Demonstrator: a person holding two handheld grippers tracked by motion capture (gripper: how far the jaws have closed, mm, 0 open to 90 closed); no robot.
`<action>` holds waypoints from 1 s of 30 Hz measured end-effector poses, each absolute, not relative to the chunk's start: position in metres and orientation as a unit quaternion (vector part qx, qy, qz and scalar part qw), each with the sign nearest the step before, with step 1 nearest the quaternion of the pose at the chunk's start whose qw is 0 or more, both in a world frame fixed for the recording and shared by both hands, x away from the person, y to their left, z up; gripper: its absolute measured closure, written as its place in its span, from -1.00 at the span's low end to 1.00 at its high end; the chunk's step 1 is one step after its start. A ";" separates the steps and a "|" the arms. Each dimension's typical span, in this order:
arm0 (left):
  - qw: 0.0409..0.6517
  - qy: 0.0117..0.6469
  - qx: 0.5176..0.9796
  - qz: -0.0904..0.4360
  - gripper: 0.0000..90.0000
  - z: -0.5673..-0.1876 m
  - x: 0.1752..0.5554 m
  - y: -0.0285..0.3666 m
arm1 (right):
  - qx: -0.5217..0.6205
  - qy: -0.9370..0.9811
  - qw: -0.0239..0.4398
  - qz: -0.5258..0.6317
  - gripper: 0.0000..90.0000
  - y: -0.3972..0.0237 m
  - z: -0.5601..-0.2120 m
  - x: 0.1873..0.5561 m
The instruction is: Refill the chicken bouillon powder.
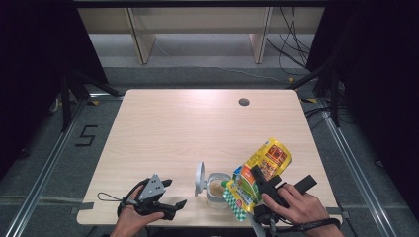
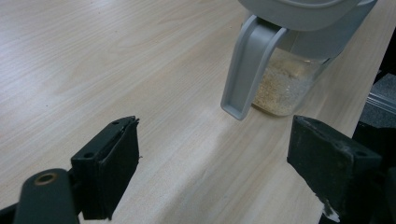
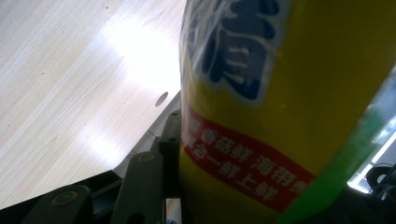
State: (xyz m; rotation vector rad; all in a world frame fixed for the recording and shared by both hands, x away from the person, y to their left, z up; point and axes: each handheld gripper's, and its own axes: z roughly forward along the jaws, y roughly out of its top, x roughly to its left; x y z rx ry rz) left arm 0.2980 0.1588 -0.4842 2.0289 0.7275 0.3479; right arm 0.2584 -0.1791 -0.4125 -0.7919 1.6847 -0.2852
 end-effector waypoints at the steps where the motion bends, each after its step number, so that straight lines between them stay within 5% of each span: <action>1: 0.462 0.295 0.825 0.139 -0.65 -0.484 0.298 0.159 | -0.340 0.723 0.588 -0.123 0.38 -0.179 -0.413 0.258; 30: 0.462 0.294 0.825 0.140 -0.65 -0.485 0.298 0.159 | -0.340 0.729 0.582 -0.123 0.38 -0.179 -0.412 0.258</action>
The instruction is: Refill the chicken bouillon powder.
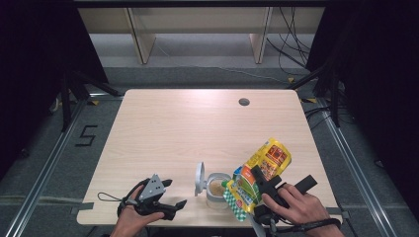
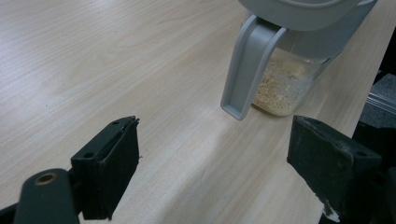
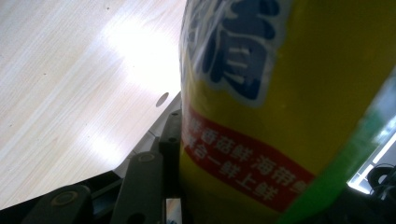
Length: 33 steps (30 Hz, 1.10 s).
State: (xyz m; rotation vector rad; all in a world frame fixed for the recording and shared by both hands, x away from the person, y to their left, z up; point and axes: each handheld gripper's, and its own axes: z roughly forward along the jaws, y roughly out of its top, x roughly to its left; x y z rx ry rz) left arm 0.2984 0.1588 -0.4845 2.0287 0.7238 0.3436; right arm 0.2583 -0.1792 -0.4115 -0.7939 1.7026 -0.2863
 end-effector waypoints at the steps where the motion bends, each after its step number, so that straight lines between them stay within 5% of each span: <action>1: 0.448 0.287 0.834 0.144 -0.65 -0.483 0.299 0.161 | -0.340 0.729 0.581 -0.122 0.38 -0.179 -0.412 0.258; 33: 0.464 0.306 0.821 0.134 -0.65 -0.485 0.297 0.158 | -0.345 0.725 0.582 -0.123 0.38 -0.178 -0.412 0.257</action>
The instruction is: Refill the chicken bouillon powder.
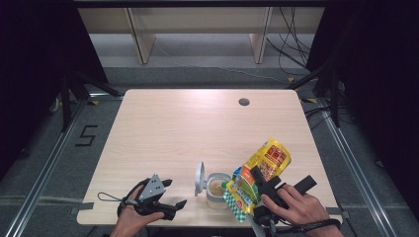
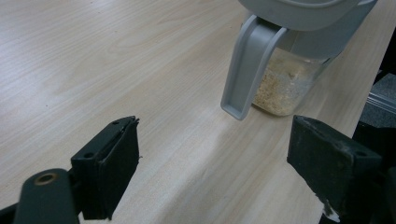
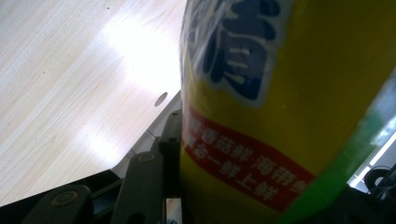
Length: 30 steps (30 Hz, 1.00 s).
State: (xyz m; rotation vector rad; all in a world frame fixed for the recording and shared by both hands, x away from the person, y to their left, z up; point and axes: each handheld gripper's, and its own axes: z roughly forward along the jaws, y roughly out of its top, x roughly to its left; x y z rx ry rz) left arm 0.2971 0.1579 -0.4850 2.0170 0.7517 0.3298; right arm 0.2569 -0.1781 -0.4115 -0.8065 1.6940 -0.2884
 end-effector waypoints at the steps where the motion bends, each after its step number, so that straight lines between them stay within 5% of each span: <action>1: 0.463 0.306 0.821 0.134 -0.65 -0.485 0.297 0.158 | -0.345 0.727 0.580 -0.126 0.38 -0.178 -0.411 0.257; 30: 0.459 0.303 0.824 0.138 -0.65 -0.484 0.297 0.159 | -0.347 0.718 0.590 -0.125 0.40 -0.179 -0.410 0.256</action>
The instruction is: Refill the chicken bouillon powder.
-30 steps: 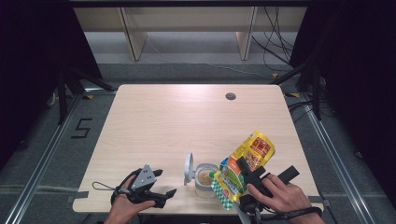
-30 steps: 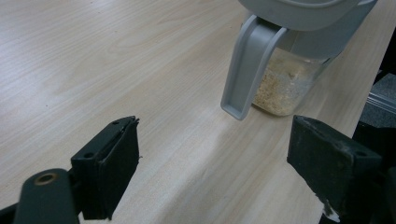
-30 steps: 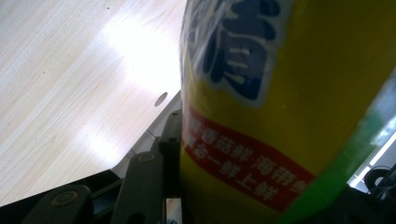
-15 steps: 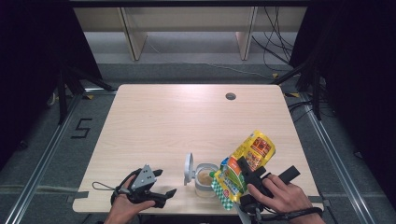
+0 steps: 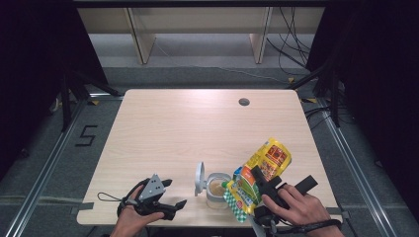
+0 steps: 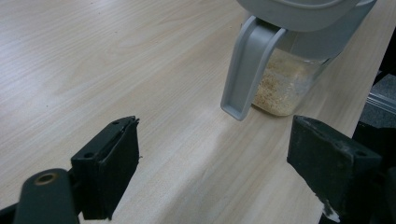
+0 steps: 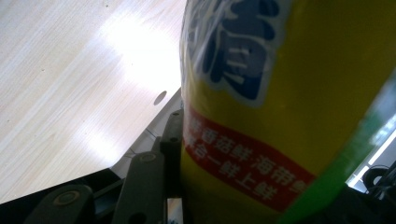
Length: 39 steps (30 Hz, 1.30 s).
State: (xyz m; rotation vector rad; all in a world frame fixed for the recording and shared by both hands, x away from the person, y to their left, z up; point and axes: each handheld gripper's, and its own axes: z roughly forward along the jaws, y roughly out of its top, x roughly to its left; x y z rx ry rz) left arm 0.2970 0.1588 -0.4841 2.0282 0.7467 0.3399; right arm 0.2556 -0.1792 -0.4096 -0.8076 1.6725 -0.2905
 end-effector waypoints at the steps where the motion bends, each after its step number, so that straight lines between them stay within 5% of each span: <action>1: 0.459 0.303 0.824 0.138 -0.65 -0.484 0.297 0.159 | -0.347 0.719 0.590 -0.125 0.40 -0.179 -0.410 0.256; 39: 0.456 0.303 0.825 0.138 -0.65 -0.484 0.297 0.160 | -0.346 0.727 0.580 -0.125 0.40 -0.179 -0.410 0.256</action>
